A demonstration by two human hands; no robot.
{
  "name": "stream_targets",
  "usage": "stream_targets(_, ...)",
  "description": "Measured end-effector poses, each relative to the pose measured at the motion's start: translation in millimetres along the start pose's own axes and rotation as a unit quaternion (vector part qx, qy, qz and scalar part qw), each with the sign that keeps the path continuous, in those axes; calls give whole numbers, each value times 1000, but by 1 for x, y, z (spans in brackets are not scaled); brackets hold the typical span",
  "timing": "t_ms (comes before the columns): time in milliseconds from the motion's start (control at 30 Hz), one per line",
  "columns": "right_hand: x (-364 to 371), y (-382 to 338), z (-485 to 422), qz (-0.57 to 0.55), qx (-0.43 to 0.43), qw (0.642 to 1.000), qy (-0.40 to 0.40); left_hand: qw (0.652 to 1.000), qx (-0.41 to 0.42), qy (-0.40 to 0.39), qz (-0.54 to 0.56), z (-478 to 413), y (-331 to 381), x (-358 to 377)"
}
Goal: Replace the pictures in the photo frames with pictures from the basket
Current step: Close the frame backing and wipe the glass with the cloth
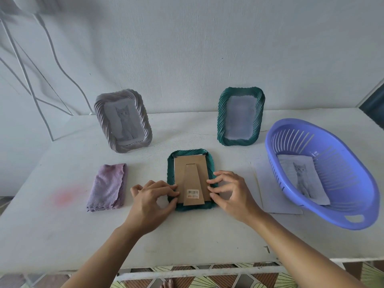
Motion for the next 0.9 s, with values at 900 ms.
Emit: stream_targets(900,7,-6,-39,-204,306,930,22,971,-57,-122,-199,-26,51,12)
Point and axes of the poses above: each hand's wrist, its own z-axis away from the middle knuckle, its own x-axis out of the palm, y = z × x, the point moved 4 cm from there along -z, towards the middle knuckle, and after that the axes turned 4 degrees about z, right-handed, at the moved point
